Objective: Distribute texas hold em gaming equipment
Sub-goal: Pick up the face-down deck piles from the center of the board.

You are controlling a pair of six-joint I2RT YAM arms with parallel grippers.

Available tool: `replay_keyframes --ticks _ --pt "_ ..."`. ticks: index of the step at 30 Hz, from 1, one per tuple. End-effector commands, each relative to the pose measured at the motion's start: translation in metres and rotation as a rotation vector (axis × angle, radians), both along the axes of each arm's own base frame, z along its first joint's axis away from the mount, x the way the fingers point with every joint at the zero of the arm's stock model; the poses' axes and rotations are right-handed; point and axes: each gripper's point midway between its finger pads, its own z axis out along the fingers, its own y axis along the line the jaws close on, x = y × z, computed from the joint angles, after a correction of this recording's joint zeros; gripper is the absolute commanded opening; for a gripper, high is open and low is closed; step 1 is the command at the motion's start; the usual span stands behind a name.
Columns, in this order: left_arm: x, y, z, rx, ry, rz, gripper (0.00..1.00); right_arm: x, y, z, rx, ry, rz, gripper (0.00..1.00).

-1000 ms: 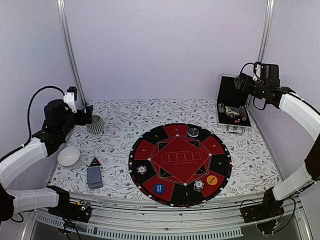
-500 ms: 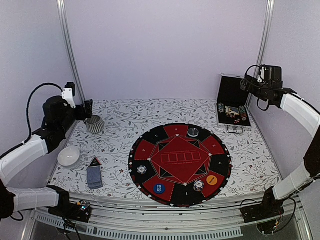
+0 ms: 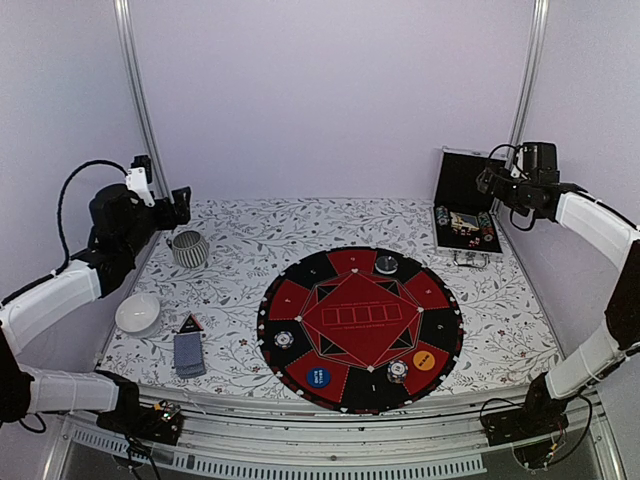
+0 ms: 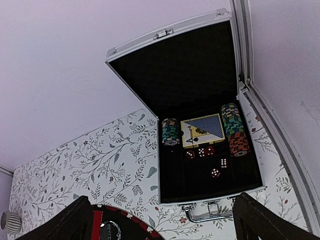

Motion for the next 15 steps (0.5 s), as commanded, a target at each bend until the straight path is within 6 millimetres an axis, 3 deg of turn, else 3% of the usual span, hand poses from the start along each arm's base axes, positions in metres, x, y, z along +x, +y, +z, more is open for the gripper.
replay_keyframes --ticks 1,9,15 --pt "-0.003 0.004 0.008 -0.01 -0.035 0.001 0.98 0.01 0.002 -0.036 0.065 0.087 -0.004 0.99" --pt "-0.005 0.005 0.009 -0.006 -0.037 0.002 0.98 0.042 0.044 -0.099 0.229 0.215 0.17 0.86" --pt "-0.006 0.006 0.008 -0.002 -0.037 0.004 0.98 0.066 0.067 -0.13 0.333 0.257 0.247 0.78"
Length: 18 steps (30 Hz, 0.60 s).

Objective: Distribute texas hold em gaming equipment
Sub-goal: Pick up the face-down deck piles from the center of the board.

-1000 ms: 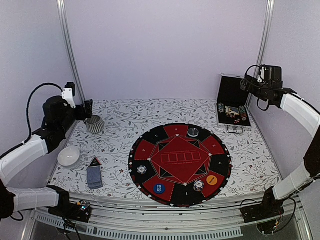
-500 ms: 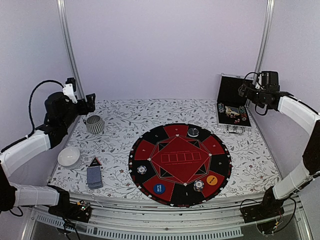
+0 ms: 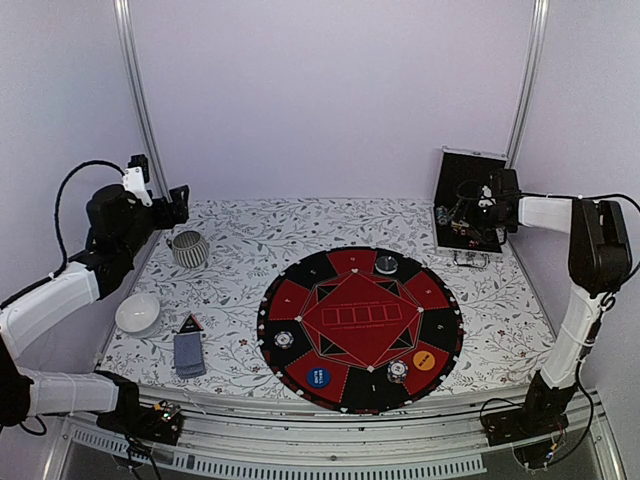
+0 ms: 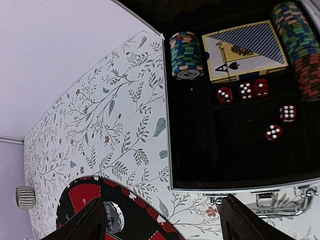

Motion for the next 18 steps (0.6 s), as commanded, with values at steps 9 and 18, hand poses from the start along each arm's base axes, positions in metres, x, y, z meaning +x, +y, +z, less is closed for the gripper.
replay_keyframes --ticks 9,18 --pt "-0.001 0.003 -0.001 0.007 -0.008 0.002 0.98 0.058 0.034 -0.041 0.092 0.034 0.103 0.59" --pt "0.001 0.003 -0.005 0.011 0.003 0.003 0.98 0.063 0.044 -0.07 0.032 0.09 0.127 0.46"
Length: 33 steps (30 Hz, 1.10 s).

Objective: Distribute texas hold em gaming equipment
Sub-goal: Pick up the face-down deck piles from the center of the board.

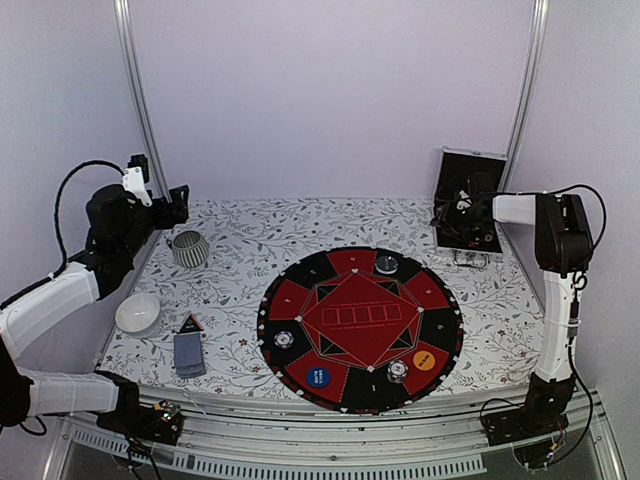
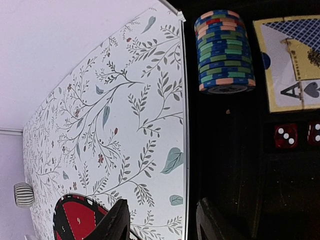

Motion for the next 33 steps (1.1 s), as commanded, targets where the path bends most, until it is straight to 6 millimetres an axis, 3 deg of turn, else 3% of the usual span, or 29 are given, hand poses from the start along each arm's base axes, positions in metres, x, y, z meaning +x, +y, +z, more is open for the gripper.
replay_keyframes --ticks 1,20,30,33 --pt "0.001 0.003 -0.006 0.011 0.006 0.003 0.98 -0.001 0.005 -0.013 -0.04 0.027 0.016 0.45" --pt "0.003 0.003 -0.009 0.013 0.016 0.001 0.98 -0.04 0.002 -0.03 -0.096 0.091 0.046 0.44" --pt "0.003 0.003 -0.009 0.014 0.014 0.001 0.98 -0.05 -0.011 -0.019 -0.125 0.087 0.041 0.44" --pt "0.003 0.003 -0.008 0.014 0.013 0.001 0.98 -0.048 -0.01 -0.003 -0.121 0.06 0.052 0.45"
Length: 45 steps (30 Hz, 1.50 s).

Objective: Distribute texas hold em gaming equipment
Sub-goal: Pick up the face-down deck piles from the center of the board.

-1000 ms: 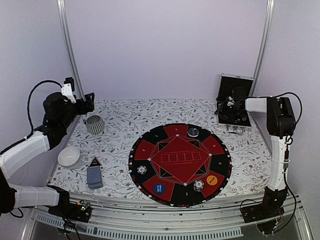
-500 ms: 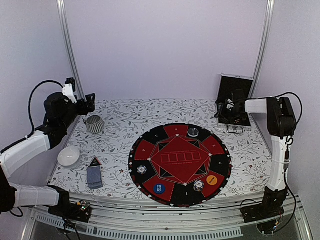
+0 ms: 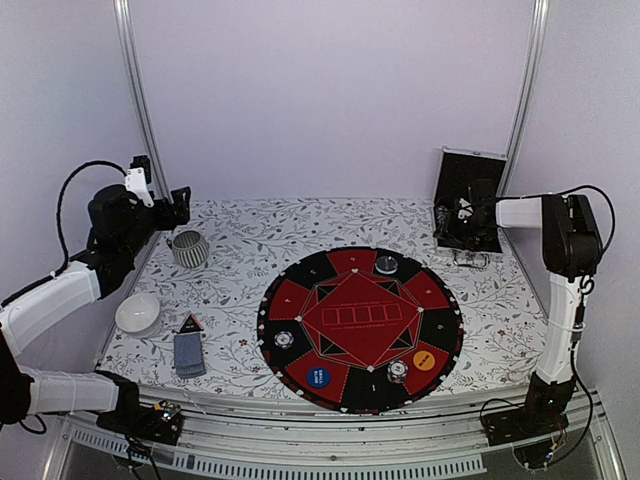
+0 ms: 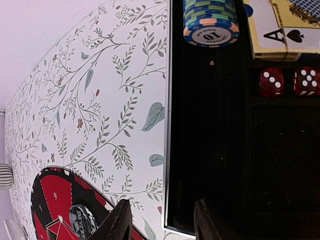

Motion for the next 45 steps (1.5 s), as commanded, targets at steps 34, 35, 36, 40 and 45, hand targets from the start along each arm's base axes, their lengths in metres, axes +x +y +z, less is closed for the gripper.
replay_keyframes --ticks 34,35,36,40,45 --pt "0.027 -0.002 0.016 0.017 -0.094 -0.002 0.98 -0.098 -0.103 0.224 -0.335 -0.535 -0.169 0.73" --pt "0.028 -0.004 0.015 0.017 -0.094 -0.01 0.98 -0.099 -0.103 0.225 -0.335 -0.546 -0.172 0.74" --pt "0.029 -0.006 0.013 0.021 -0.09 -0.021 0.98 -0.101 -0.104 0.227 -0.337 -0.555 -0.175 0.75" --pt "0.028 -0.009 0.007 0.041 -0.078 -0.041 0.98 -0.107 -0.103 0.234 -0.344 -0.597 -0.175 0.84" --pt "0.024 -0.008 0.013 0.033 -0.047 -0.038 0.98 -0.109 -0.106 0.245 -0.357 -0.638 -0.193 1.0"
